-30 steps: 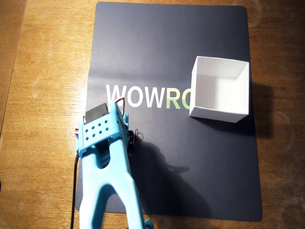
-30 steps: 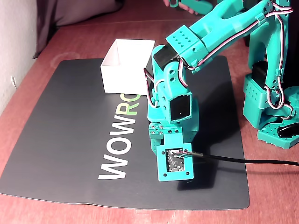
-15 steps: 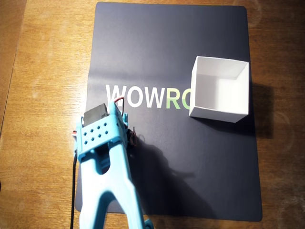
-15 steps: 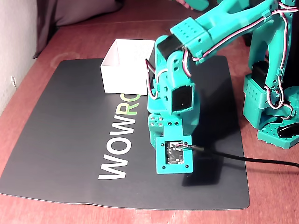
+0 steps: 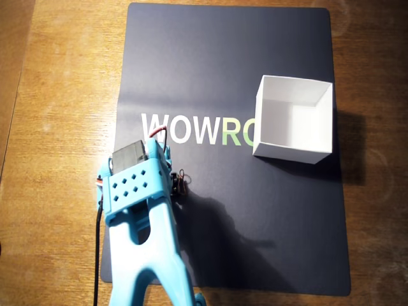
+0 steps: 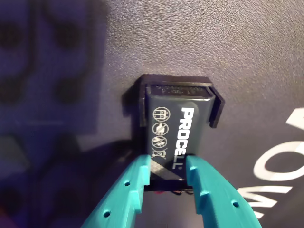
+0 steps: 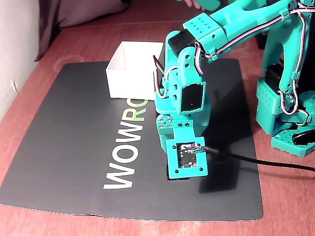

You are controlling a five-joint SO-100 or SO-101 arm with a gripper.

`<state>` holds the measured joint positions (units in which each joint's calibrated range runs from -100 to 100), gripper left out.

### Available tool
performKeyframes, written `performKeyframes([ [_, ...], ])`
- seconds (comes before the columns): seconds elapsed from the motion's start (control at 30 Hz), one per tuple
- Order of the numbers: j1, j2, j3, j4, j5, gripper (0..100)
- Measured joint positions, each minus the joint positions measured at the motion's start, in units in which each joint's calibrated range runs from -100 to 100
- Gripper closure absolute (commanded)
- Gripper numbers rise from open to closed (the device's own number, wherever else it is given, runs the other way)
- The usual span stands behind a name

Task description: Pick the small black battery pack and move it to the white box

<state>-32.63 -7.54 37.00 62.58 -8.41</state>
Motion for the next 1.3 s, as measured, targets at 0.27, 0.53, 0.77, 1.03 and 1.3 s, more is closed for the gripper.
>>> performKeyframes([
  [0.27,0.00,0.00,0.82,-0.17,1.16,87],
  [0.53,0.12,0.08,3.18,-2.09,1.16,86],
  [0.77,0.25,1.44,4.82,-3.66,1.21,77],
  [1.03,0.37,1.44,7.27,-4.10,1.16,77],
  [1.3,0.37,1.44,7.27,-4.71,3.31,85],
])
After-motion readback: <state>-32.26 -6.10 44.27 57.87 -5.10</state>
